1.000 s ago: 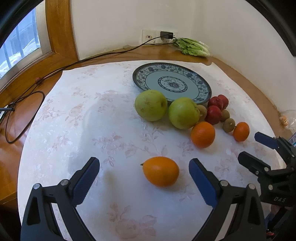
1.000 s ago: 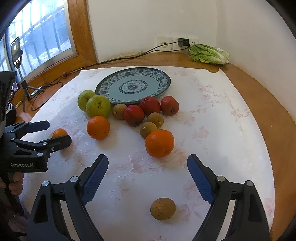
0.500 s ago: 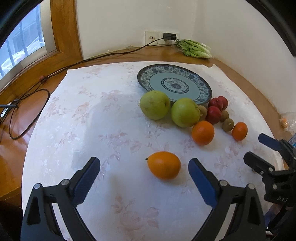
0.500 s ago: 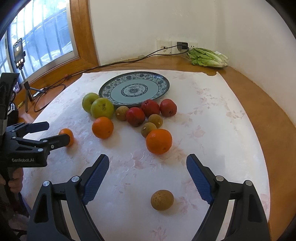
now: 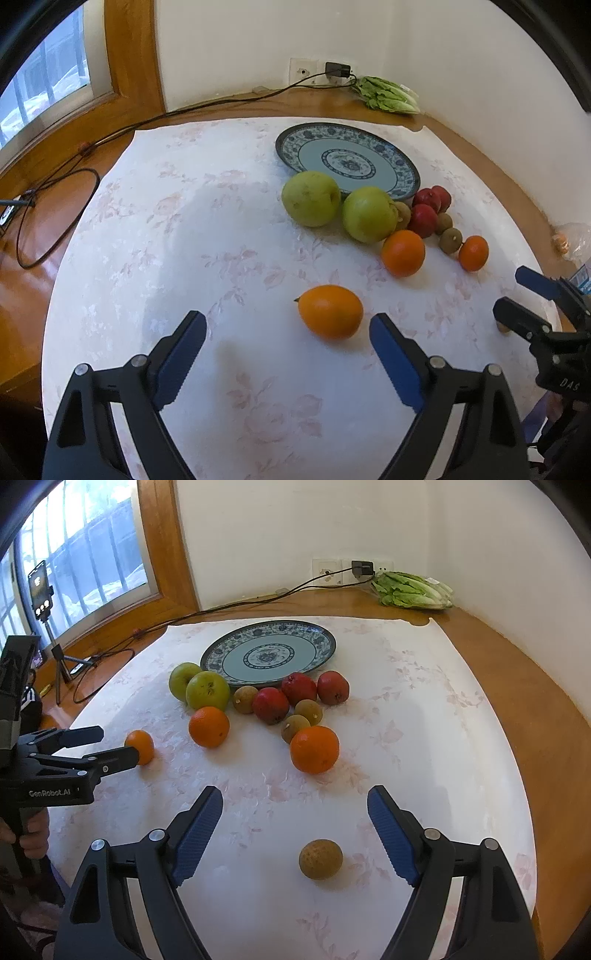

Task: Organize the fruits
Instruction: 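Close the left tool on the orange while the right tool grasps the brown round fruit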

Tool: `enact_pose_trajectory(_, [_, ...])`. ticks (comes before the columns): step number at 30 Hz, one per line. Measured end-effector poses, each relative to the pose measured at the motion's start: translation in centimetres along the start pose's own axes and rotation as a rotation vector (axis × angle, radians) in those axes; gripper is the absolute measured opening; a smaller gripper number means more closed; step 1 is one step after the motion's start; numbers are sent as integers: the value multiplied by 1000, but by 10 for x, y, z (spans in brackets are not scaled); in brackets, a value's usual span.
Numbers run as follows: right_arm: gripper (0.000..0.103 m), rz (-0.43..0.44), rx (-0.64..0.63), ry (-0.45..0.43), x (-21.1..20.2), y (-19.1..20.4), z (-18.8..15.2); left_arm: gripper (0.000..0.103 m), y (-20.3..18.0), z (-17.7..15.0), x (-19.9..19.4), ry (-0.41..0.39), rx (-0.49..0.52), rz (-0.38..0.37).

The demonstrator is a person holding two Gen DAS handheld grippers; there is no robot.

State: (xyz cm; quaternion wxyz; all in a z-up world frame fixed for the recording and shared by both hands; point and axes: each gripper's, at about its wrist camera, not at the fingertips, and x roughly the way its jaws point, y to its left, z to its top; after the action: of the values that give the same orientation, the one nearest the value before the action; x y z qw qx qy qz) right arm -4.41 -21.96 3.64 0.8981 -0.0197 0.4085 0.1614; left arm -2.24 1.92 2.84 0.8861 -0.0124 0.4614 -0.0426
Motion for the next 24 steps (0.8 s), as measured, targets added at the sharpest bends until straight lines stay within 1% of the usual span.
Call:
enact_pose_trajectory(4, [83, 5, 2, 1, -3, -1, -3, 91, 0, -1, -2, -1, -6, 5])
enact_pose_trajectory(12, [83, -8, -24, 20, -11, 1, -15, 91, -12, -2, 0, 0, 44, 7])
enact_pose_trajectory(15, [82, -16, -28, 29, -13, 1, -19, 89, -14, -1, 1, 6, 48, 1])
enact_pose_trajectory(20, [78, -27, -18, 39, -14, -1, -22, 87, -13, 1, 3, 3, 28, -14])
enact_pose_trajectory(24, [72, -25, -7, 60, -12, -4, -26, 84, -14, 1, 5, 13, 32, -28])
